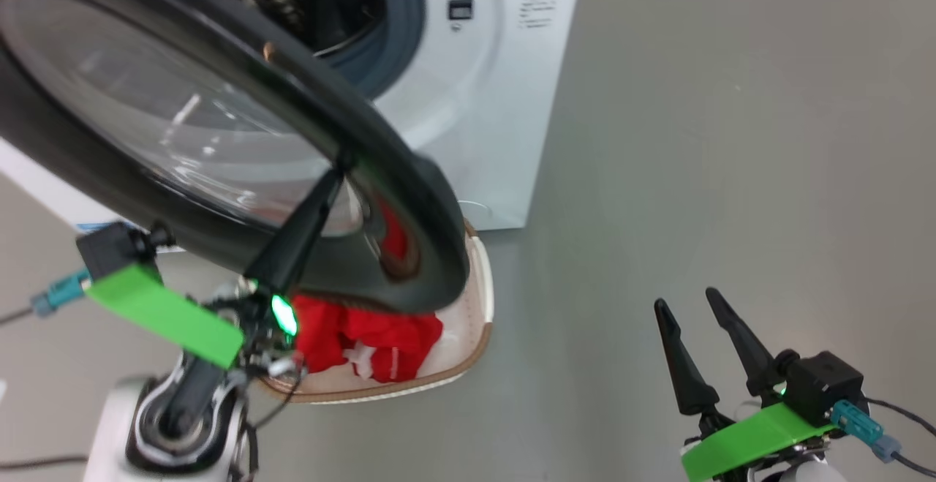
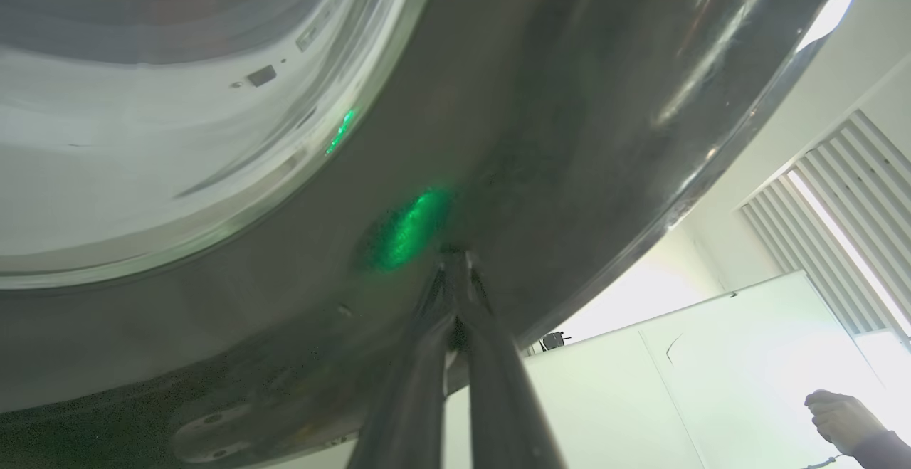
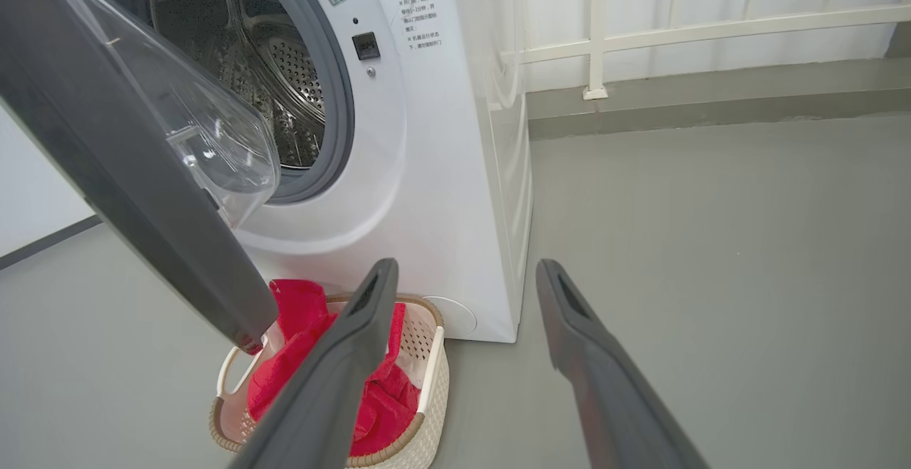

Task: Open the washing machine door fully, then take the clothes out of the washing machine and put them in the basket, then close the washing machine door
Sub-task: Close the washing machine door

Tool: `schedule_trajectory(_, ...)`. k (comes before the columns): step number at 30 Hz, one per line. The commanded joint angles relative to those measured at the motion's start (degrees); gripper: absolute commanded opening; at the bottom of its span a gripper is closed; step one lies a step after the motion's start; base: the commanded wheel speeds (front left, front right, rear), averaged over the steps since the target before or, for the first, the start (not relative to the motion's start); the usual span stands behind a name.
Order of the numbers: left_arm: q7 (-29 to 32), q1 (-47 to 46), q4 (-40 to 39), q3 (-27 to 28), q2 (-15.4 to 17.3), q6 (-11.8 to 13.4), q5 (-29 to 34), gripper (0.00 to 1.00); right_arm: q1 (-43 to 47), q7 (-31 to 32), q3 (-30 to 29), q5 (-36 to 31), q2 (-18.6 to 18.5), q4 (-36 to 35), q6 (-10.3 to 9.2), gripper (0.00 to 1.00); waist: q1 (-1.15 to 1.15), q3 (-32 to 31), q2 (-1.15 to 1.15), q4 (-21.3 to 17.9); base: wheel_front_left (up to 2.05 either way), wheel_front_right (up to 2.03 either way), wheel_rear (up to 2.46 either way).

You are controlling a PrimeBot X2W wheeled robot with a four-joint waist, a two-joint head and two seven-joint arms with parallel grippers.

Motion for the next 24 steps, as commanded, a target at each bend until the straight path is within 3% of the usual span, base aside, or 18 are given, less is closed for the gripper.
schedule_trajectory(1,-1.57,-4.20,-0.17,1.00,0.33,-0.33,1.29,0.00,-2.39,-0.37,1.24,-0.60,0.05,-1.61,0.43,1.00,0.00,2.31,0.00,-3.14,0.00,0.00,0.00)
schedule_trajectory(6,-7.37,-10.88,5.15,0.41,1.09,-0.33,4.74,0.00,-3.09,-0.37,1.59,0.66,0.11,-1.79,0.43,1.00,0.00,3.51,0.00,-6.23,0.00,0.00,0.00)
schedule_trajectory(14,-16.05,-18.90,12.51,1.75,3.85,-0.33,5.06,0.00,-3.86,-0.37,2.72,2.91,0.13,-2.30,0.43,1.00,0.00,5.25,0.00,-10.26,0.00,0.00,0.00)
schedule_trajectory(24,-20.33,-20.37,14.91,-0.85,7.20,-0.33,4.50,0.00,-3.99,-0.37,2.03,3.40,0.13,-2.41,0.43,1.00,0.00,5.79,0.00,-10.34,0.00,0.00,0.00)
